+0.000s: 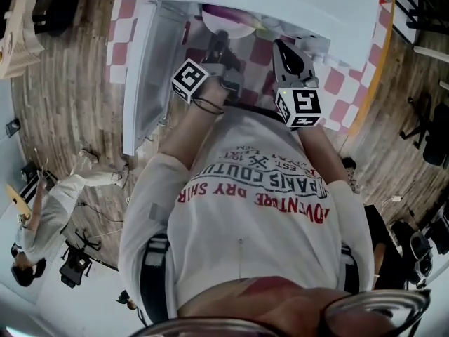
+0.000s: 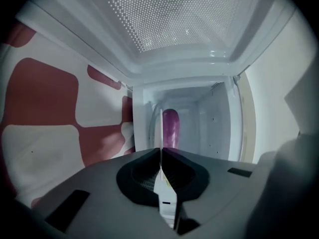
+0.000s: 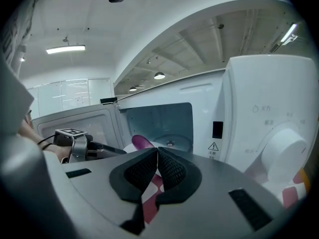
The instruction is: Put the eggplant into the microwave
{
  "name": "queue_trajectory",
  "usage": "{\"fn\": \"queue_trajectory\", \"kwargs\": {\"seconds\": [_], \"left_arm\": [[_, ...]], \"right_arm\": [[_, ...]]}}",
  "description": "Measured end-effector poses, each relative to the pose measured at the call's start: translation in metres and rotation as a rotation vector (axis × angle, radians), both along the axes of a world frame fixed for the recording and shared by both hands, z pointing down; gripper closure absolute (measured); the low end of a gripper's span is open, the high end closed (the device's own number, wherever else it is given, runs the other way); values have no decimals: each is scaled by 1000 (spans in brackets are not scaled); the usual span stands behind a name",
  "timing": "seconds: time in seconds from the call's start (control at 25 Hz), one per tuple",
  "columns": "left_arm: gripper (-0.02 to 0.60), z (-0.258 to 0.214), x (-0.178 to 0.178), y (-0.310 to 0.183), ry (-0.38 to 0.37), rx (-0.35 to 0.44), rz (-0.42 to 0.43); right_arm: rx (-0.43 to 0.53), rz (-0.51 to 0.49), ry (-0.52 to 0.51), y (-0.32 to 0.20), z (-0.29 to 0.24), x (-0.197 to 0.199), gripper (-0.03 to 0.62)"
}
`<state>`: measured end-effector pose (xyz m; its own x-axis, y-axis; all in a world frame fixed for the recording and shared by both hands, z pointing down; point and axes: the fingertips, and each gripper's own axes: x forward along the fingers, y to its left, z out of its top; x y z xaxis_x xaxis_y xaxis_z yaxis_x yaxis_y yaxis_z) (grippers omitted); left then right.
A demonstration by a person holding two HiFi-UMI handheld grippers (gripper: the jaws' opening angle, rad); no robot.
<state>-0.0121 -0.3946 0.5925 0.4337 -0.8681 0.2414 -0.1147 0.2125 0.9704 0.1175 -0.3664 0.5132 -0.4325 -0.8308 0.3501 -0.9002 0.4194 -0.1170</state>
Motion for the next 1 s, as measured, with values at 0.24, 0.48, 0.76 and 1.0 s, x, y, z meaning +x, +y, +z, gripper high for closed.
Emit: {"fn": "queue_trajectory", "kwargs": {"seconds": [0.24,0.48,0.76,1.0], "left_arm": [[549,9,7,-11,-5,-20,11],[549,10,15,-22,-17,-22,20],[549,12,24,-29,-29,-46,19],[549,20,29,-33,-48,-89,21]], "right_arm": [[-27,-1,0,0,9,-3,568],[-47,-46,4,3,18,-9,568],[-75,-48,-2,3,28,-9,568],[-97,-51,0,6,35,-9,568]]}}
